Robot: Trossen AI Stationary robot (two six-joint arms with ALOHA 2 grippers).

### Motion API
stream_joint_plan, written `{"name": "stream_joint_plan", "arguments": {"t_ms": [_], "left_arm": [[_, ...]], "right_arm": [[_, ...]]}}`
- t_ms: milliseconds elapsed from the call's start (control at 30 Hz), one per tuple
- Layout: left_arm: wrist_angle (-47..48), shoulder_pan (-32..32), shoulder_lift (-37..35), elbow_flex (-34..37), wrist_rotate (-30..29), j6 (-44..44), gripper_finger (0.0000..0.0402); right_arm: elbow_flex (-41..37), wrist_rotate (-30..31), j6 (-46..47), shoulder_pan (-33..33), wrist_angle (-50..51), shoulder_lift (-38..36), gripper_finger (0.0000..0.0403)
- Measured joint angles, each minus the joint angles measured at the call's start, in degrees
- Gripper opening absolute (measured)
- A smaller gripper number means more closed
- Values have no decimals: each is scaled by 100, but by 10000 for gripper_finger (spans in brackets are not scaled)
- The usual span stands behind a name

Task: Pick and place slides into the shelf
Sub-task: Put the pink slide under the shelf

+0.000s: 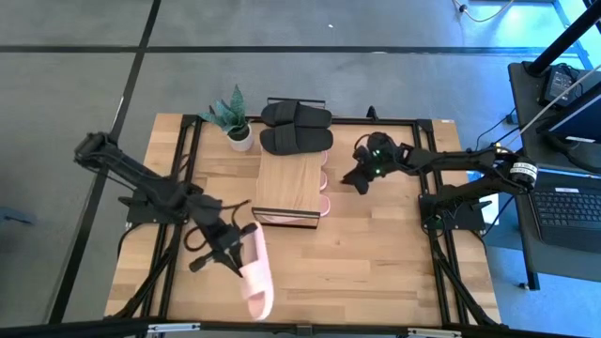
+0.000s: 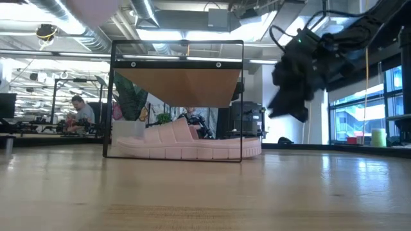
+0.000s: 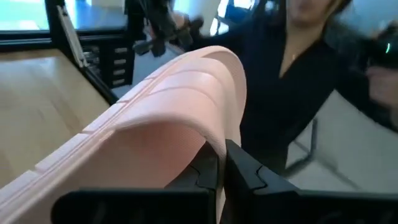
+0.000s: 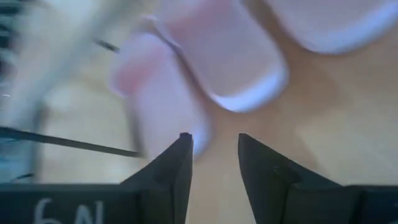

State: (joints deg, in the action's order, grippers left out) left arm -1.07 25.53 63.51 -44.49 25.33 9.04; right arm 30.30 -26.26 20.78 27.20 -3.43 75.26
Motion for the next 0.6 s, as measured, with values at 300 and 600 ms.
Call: {"name": "stream_joint_plan", "arguments": {"t_ms": [300, 600], "left_arm": [[3027, -504, 805, -2003, 270, -331, 2], [4952, -853, 1638, -3510, 676, -392, 2]], "right_arm": [[1071, -1720, 446, 0, 60, 0, 130], [2216, -2542, 637, -2, 60, -2, 130]]}}
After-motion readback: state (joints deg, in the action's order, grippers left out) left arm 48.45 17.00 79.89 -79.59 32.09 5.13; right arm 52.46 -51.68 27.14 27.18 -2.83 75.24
